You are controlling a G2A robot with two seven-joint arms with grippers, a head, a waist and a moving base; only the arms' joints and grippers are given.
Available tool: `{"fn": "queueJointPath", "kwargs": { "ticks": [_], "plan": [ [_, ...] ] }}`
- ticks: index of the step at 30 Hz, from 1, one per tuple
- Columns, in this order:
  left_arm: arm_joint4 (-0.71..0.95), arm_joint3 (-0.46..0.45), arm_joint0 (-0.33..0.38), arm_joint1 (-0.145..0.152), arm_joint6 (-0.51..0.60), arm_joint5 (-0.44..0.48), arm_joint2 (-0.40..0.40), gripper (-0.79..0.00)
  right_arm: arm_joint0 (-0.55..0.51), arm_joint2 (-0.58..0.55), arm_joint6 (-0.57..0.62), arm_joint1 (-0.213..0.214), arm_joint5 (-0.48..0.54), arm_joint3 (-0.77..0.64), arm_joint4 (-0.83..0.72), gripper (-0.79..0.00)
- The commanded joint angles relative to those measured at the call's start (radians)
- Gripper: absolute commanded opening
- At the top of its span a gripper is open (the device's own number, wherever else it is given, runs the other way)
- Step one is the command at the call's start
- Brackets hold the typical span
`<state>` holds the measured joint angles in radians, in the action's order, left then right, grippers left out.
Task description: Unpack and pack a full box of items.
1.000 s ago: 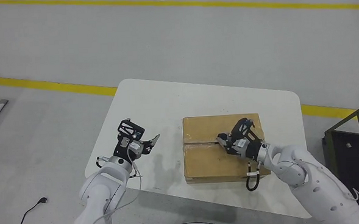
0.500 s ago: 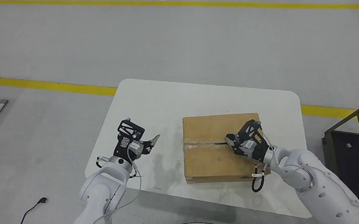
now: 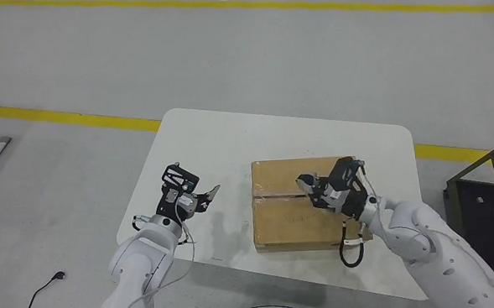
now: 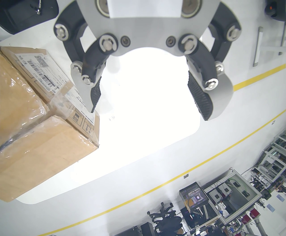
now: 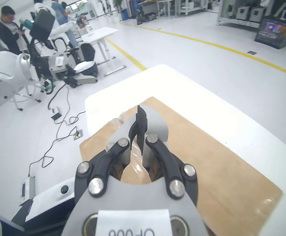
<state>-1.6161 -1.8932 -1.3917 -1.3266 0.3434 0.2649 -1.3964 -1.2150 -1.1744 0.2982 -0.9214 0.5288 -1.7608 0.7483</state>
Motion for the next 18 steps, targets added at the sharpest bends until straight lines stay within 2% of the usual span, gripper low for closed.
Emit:
{"fn": "queueJointPath", "kwargs": {
  "ticks": [1, 5, 9, 11, 13, 15, 18],
  "plan": [
    [0.0, 0.0, 0.0, 0.0, 0.0, 0.0, 0.0, 0.0, 0.043, 0.089, 0.015, -0.018, -0.001, 0.05, 0.018, -0.785],
    [0.0, 0.0, 0.0, 0.0, 0.0, 0.0, 0.0, 0.0, 0.101, 0.176, -0.001, -0.045, -0.017, 0.15, 0.032, -0.785],
    [0.0, 0.0, 0.0, 0.0, 0.0, 0.0, 0.0, 0.0, 0.118, 0.16, -0.037, -0.051, 0.004, 0.204, -0.008, -0.785],
    [0.0, 0.0, 0.0, 0.0, 0.0, 0.0, 0.0, 0.0, 0.114, 0.118, -0.065, -0.046, 0.02, 0.208, -0.041, -0.785],
    [0.0, 0.0, 0.0, 0.0, 0.0, 0.0, 0.0, 0.0, 0.091, 0.018, -0.089, -0.029, 0.016, 0.193, -0.045, -0.785],
    [0.0, 0.0, 0.0, 0.0, 0.0, 0.0, 0.0, 0.0, 0.039, -0.088, -0.091, -0.009, -0.007, 0.164, -0.032, -0.785],
    [0.0, 0.0, 0.0, 0.0, 0.0, 0.0, 0.0, 0.0, -0.092, -0.267, -0.09, 0.017, -0.077, 0.133, -0.049, -0.785]
  ]
}}
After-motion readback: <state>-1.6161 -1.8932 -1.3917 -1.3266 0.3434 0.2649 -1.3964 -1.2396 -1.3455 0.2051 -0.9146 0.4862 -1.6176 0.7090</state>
